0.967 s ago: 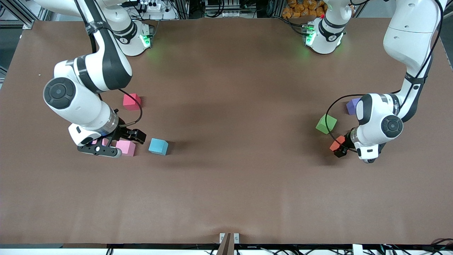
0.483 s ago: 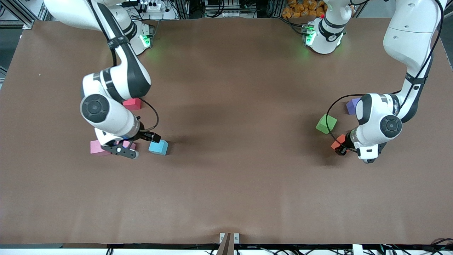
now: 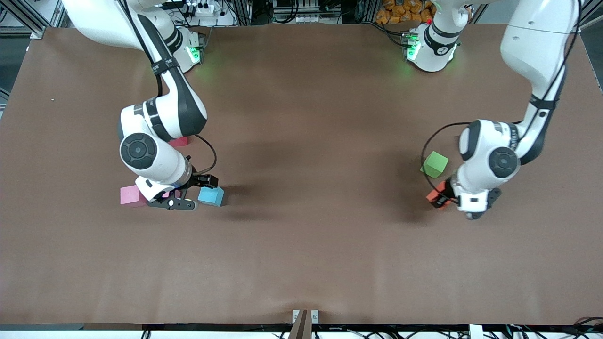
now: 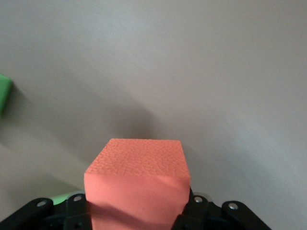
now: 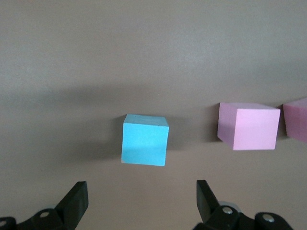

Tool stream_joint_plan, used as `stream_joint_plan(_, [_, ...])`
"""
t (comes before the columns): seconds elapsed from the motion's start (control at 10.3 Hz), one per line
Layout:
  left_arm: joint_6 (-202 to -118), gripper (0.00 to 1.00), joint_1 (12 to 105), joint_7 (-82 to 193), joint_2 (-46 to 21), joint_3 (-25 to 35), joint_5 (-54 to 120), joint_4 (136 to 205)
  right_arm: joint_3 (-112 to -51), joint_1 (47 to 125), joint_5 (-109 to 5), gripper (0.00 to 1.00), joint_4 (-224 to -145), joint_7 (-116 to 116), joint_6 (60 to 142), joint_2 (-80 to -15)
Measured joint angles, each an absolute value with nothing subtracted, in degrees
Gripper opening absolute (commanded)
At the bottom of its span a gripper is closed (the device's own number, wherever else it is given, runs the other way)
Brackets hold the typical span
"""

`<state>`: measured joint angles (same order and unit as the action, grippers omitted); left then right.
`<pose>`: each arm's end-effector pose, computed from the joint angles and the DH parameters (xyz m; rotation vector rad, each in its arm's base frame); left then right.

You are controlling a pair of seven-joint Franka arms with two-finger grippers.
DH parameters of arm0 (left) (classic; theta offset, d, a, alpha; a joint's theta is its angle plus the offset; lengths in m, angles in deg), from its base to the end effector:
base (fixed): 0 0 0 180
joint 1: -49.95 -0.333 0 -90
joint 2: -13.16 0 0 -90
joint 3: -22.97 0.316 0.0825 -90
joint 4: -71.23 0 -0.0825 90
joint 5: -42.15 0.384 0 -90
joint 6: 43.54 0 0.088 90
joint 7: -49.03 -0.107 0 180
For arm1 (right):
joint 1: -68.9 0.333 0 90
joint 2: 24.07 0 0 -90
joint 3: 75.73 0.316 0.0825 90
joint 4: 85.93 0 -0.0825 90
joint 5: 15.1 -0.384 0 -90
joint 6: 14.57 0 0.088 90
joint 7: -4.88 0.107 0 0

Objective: Arrange blocks into number 1
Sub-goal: 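Carry the orange cube to mid-table while the right gripper grasps the cyan cube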

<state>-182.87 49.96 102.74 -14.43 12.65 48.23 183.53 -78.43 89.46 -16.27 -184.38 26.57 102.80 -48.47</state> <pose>0.6084 -0.1066 0.2309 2.9416 1.0681 -0.0111 0.6179 0.2031 0.3330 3.1024 -0.1146 -0.1380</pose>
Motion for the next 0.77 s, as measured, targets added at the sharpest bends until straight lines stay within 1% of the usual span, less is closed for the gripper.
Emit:
stream_joint_plan(0.29, [-181.8, 0.0, 54.9, 108.4, -12.8, 6.6, 48.2, 183.5, -78.7, 89.2, -16.7, 1.0, -184.7, 27.6, 106.6, -50.8])
stream_joint_plan(0.48, [-180.8, 0.0, 60.3, 111.7, -12.4, 4.1, 48.2, 183.3, -78.6, 89.3, -16.9, 1.0, -184.7, 30.4, 108.6, -53.1])
stream_joint_plan(0.77, [-178.4, 0.0, 68.1, 117.4, -12.3, 0.8, 48.2, 182.4, -78.6, 89.3, -17.0, 1.0, -184.9, 31.8, 109.1, -54.6])
